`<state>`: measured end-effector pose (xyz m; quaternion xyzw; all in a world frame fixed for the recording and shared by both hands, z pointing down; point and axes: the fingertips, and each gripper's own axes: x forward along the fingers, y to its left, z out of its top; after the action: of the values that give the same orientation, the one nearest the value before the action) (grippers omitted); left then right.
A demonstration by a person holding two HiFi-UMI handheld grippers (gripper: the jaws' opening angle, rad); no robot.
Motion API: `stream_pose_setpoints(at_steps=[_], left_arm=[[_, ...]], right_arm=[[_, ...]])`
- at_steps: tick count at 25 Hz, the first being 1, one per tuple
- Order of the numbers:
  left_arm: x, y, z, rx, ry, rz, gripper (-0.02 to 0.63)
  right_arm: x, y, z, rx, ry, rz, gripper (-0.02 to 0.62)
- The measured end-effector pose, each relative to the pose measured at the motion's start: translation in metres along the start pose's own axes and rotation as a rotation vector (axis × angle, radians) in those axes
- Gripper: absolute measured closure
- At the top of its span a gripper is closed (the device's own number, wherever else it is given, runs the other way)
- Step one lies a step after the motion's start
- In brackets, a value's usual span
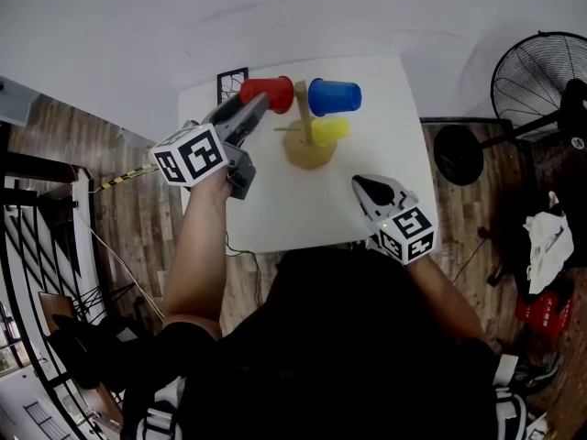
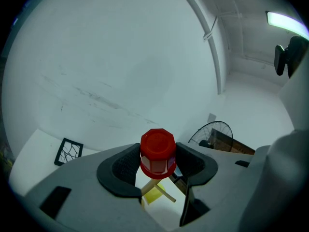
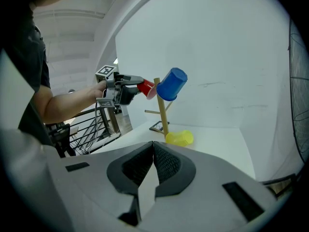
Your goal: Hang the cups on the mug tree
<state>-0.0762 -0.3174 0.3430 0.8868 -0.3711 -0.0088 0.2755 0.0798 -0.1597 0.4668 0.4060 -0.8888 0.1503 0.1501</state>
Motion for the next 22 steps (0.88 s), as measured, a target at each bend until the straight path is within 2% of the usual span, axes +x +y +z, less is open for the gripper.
stream_pose_setpoints(at_steps=[11,17,22], left_arm=[[-0.006,-0.002,-0.001,0.032,0.003,-0.013,0.345],[-0.023,-0.003,-0.006,0.084,0.020,-0.009,0.345],[-0.030,-0.005,-0.010,0.097,0.030,-0.022,0.345]], right_arm=[[-0.001,0.007,0.001,0.003,-0.008,-0.024,0.588],[0.001,0.019,0.006,0.000,-0.024,-0.042,0.588],[0.004,0.034,0.013,-0.011,-0.044,-0.054,0.588]])
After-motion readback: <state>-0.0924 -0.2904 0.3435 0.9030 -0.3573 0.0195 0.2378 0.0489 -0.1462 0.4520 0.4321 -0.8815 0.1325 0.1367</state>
